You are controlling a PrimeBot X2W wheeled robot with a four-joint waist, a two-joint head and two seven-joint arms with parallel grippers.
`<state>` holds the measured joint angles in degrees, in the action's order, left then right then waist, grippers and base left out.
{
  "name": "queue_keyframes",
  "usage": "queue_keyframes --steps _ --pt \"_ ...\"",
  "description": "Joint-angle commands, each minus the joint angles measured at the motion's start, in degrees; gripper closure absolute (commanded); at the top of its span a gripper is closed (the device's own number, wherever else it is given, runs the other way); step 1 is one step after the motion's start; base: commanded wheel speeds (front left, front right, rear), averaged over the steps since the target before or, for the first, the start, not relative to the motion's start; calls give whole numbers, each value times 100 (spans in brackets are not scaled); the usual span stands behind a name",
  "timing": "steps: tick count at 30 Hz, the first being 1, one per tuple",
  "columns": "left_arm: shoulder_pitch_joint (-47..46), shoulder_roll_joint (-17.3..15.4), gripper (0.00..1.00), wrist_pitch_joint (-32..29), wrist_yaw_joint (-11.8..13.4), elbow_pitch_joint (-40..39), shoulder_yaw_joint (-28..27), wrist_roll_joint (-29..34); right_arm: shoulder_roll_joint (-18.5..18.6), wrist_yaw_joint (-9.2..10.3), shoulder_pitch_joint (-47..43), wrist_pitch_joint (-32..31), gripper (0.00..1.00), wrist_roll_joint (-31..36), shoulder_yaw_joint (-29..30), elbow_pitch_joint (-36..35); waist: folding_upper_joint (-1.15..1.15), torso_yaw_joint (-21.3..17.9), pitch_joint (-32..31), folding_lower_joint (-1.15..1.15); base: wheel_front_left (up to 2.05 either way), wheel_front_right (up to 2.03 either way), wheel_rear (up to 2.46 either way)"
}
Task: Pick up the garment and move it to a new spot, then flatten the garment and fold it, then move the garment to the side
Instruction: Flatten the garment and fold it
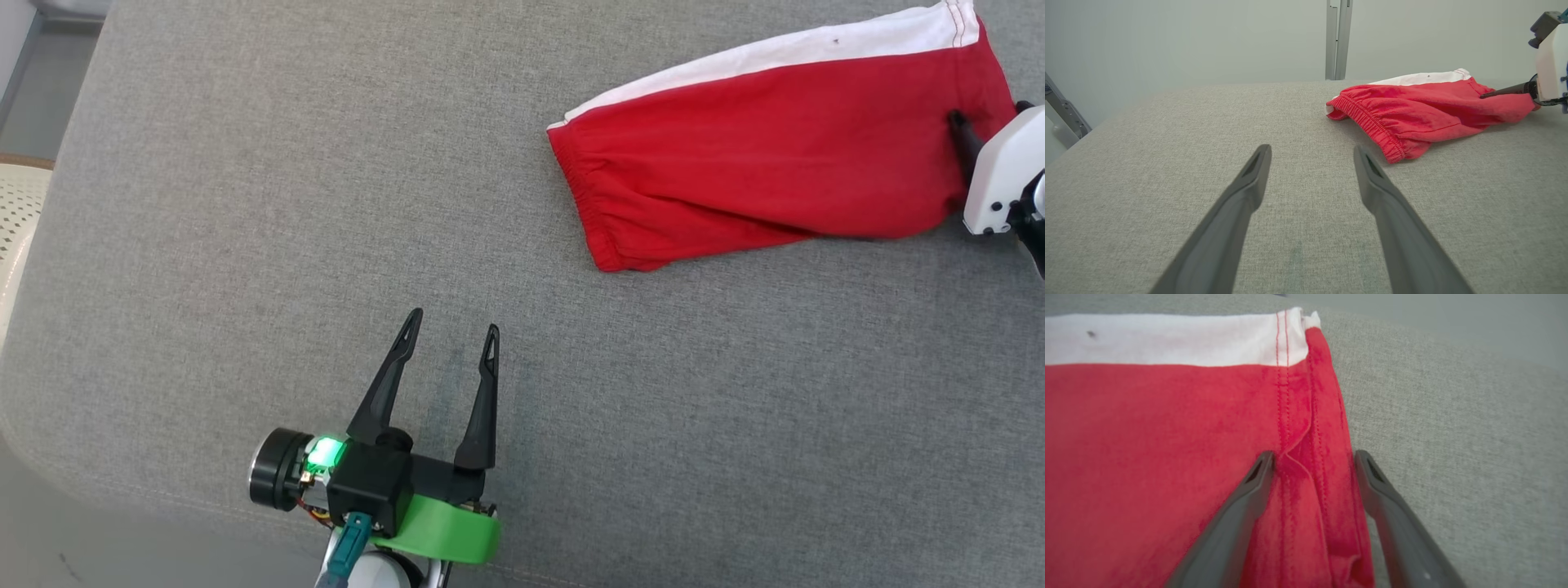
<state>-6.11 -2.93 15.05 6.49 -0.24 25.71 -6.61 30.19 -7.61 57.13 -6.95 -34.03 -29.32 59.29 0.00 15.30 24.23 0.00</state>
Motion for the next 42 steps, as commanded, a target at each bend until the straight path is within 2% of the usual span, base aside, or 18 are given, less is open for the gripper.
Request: queue_keyframes --steps 1,4,5,18,26,32,42 --pt "-93 3 0 14 21 5 -9 32 -2 24 -126 -37 0 87 -72 199 0 -14 -13 0 0 0 0" --pt "-70 3 0 14 38 22 -27 60 -74 24 -139 -22 85 43 -117 267 0 -61 -49 0 0 0 0" --pt "-65 3 0 14 38 30 -31 67 -92 24 -150 -20 100 11 -132 272 0 -75 -59 0 0 0 0" --pt "57 0 0 14 -19 116 -160 154 -127 23 -322 186 100 -297 -303 153 0 -517 -418 0 0 0 0" --pt "177 -2 0 14 -68 120 -313 200 237 20 -523 217 100 -263 -454 -18 0 -966 -690 0 0 0 0" --pt "233 -2 0 14 -126 152 -359 209 451 20 -469 170 100 -162 -565 -175 0 -1127 -879 0 0 0 0" --pt "351 -3 0 14 -139 218 -366 139 76 18 -238 9 100 177 -795 -588 0 -1078 -1226 0 0 0 0"
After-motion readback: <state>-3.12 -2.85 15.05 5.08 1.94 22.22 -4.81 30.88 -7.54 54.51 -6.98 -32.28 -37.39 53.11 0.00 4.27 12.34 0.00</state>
